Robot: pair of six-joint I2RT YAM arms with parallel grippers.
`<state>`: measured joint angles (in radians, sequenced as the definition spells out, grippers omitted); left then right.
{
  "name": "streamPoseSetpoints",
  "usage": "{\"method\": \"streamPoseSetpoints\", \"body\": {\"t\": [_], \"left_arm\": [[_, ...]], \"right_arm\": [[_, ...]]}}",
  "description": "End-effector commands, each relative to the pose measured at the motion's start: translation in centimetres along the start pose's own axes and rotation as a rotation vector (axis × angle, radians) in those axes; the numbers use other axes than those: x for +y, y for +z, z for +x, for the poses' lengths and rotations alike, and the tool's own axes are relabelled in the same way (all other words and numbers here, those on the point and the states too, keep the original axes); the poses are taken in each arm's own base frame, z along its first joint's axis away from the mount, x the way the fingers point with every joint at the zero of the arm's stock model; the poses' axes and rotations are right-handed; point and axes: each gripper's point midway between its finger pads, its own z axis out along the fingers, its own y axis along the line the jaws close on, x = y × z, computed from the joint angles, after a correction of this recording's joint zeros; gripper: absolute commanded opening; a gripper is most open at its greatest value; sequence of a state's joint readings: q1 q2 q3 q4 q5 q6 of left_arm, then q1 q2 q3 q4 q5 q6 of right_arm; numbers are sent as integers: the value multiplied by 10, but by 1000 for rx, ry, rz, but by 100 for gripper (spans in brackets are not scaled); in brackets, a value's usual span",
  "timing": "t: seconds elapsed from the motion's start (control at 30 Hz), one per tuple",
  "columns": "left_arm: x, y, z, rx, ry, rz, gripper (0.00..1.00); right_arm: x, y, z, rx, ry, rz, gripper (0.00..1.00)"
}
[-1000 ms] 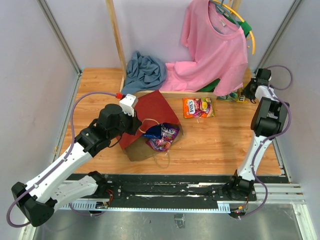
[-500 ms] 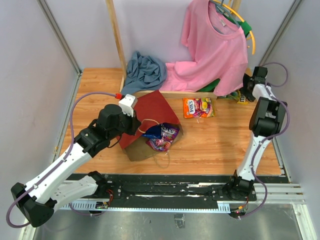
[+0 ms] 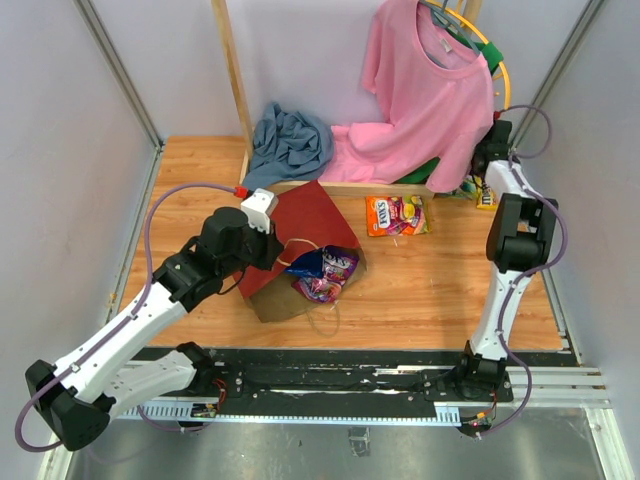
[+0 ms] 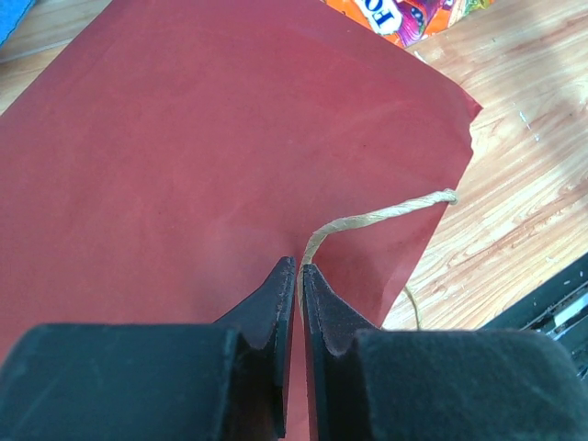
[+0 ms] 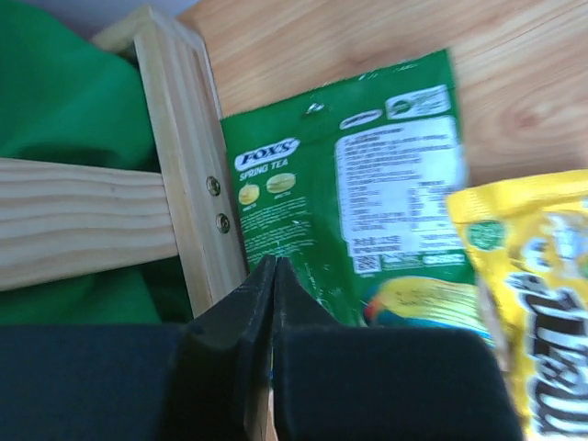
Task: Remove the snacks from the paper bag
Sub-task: Adjust the snack at the center of the board.
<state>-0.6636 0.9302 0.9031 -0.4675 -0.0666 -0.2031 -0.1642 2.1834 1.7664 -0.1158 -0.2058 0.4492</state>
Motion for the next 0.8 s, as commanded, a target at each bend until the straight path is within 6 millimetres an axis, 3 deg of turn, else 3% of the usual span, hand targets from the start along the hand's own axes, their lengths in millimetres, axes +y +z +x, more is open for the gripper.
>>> {"method": "streamPoseSetpoints", "body": {"t": [0.0, 0.17, 0.33, 0.43, 0.6, 0.77], "left_arm": [[-3, -8, -13, -41, 3, 6, 13], [0, -12, -13, -45, 6, -9, 13], [1, -13, -13, -47, 8, -11, 13], [1, -13, -13, -45, 8, -9, 13], [0, -13, -14, -49, 3, -9, 13], [0, -14, -14, -50, 0, -6, 13]], "right_arm": [[13, 28, 41, 104, 10, -23, 1], [-4, 47, 77, 178, 52, 7, 1], [5, 50, 85, 221, 74, -47, 1], [23, 40, 67, 198, 69, -106, 1], [53, 9, 11, 91, 34, -172, 1], [55, -8, -23, 19, 32, -185, 1]]}}
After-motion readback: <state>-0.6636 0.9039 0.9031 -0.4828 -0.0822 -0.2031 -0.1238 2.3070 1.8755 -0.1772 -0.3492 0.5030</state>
